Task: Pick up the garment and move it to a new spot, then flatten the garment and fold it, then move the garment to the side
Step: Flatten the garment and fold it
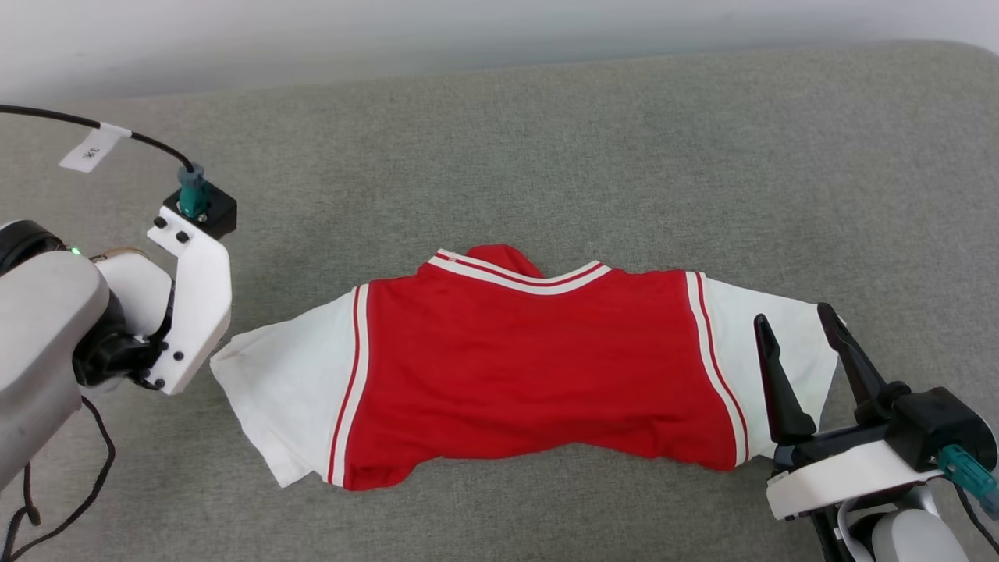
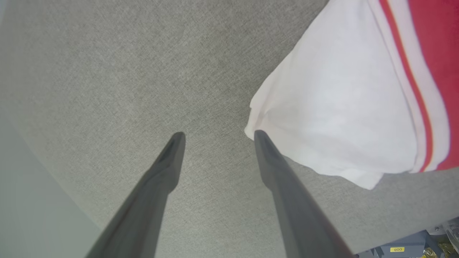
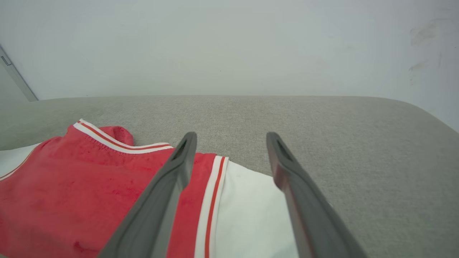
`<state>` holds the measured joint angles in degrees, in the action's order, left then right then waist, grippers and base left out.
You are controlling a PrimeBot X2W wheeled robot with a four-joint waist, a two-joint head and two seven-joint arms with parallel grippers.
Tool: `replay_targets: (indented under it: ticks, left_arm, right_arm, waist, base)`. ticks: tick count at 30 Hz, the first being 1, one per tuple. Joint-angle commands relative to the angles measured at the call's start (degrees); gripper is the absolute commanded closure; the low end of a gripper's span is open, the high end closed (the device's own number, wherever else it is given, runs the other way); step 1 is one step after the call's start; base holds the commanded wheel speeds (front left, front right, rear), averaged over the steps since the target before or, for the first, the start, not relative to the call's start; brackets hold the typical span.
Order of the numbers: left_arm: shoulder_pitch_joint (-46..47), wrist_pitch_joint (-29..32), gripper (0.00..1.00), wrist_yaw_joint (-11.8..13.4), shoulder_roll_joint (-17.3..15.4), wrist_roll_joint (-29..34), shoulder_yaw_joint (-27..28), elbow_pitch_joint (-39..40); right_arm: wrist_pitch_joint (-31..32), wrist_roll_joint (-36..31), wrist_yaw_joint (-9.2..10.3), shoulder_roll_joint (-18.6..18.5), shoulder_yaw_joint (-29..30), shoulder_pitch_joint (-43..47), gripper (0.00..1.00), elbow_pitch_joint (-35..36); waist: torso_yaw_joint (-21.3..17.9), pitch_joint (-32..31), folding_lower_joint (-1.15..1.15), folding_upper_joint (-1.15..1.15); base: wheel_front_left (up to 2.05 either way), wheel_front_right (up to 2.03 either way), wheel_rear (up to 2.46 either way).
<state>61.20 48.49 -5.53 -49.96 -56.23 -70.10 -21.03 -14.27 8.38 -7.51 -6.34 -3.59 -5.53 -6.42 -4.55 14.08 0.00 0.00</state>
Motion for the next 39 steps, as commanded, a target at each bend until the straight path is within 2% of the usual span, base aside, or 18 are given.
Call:
replay_targets:
  ticks: [1, 7, 14, 15, 16, 23, 26, 29, 31, 37, 39]
  left_arm:
    - [-0.57, 0.36, 0.00, 0.29, 0.03, -0.36, -0.18, 0.26]
    - [-3.08, 0.55, 0.00, 1.73, 1.35, -1.32, -0.59, -0.12]
    - [-6.54, 0.51, 0.00, 0.49, 3.91, 0.40, -2.23, -2.75]
    - [-6.87, 0.40, 0.56, 0.43, 4.15, 0.63, -2.39, -3.13]
    - [-7.11, 0.37, 1.00, 0.08, 4.30, 0.93, -2.54, -3.48]
    - [-6.42, -3.95, 1.00, -1.00, 4.32, 0.56, -1.49, -4.02]
    - [-6.28, -6.44, 1.00, -1.29, 4.25, 0.02, -0.59, -2.72]
    - [-5.48, -8.37, 1.00, -1.36, 3.26, 0.90, -0.51, -0.85]
    - [-4.93, -8.93, 1.00, -1.52, 2.88, 1.56, -0.69, 0.77]
    - [-3.79, -9.46, 1.00, -1.67, 2.41, 3.29, -1.06, 5.49]
    - [-3.11, -9.58, 1.00, -1.67, 2.32, 3.61, -0.97, 6.46]
  right_arm:
    - [-0.02, 0.17, 0.04, -0.08, -0.04, 0.29, 0.00, 0.20]
    - [0.10, 0.18, 0.04, 0.00, -0.29, -0.60, 0.00, 0.65]
    - [0.11, 0.19, 0.04, -0.01, -0.41, -1.67, 0.00, -0.12]
    - [0.09, 0.25, 0.04, -0.15, -0.18, -1.78, 0.00, -0.27]
    - [0.18, 0.19, 0.04, -0.27, 0.16, -1.82, 0.00, -0.50]
    - [1.24, -0.38, 0.04, -2.82, 3.70, -4.24, 0.00, 0.56]
    - [3.10, -0.94, 0.04, -6.28, 4.98, -6.36, 0.00, 2.14]
    - [7.43, -0.55, 0.04, -11.46, 4.38, -8.94, 0.00, 3.92]
    - [12.19, 1.17, 0.04, -15.92, 3.44, -10.89, 0.00, 4.34]
    - [37.54, 15.02, 0.05, -31.99, -7.78, -15.72, 0.00, 5.98]
    - [45.47, 20.00, 0.04, -36.27, -10.91, -17.68, 0.00, 6.42]
  waist:
    - [-0.39, 0.55, 0.00, 0.00]
    - [-1.50, 3.02, 0.00, 0.00]
    - [-2.14, 4.04, 0.00, 0.00]
    - [-2.15, 3.91, 0.00, 0.00]
    - [-2.14, 3.70, 0.00, 0.00]
    - [-1.33, 0.21, 0.00, 0.00]
    - [-0.59, -1.38, 0.00, 0.00]
    - [0.04, -2.35, 0.00, 0.00]
    - [0.70, -2.49, 0.00, 0.00]
    - [2.49, -1.45, 0.00, 0.00]
    - [2.96, -0.73, 0.00, 0.00]
  base:
    - [0.00, 0.00, 0.00]
    - [0.00, 0.00, 0.00]
    - [0.00, 0.00, 0.00]
    - [0.00, 0.00, 0.00]
    - [0.00, 0.00, 0.00]
    - [0.00, 0.00, 0.00]
    - [0.00, 0.00, 0.00]
    - [0.00, 0.00, 0.00]
    - [0.00, 0.00, 0.00]
    - [0.00, 0.00, 0.00]
    - [0.00, 0.00, 0.00]
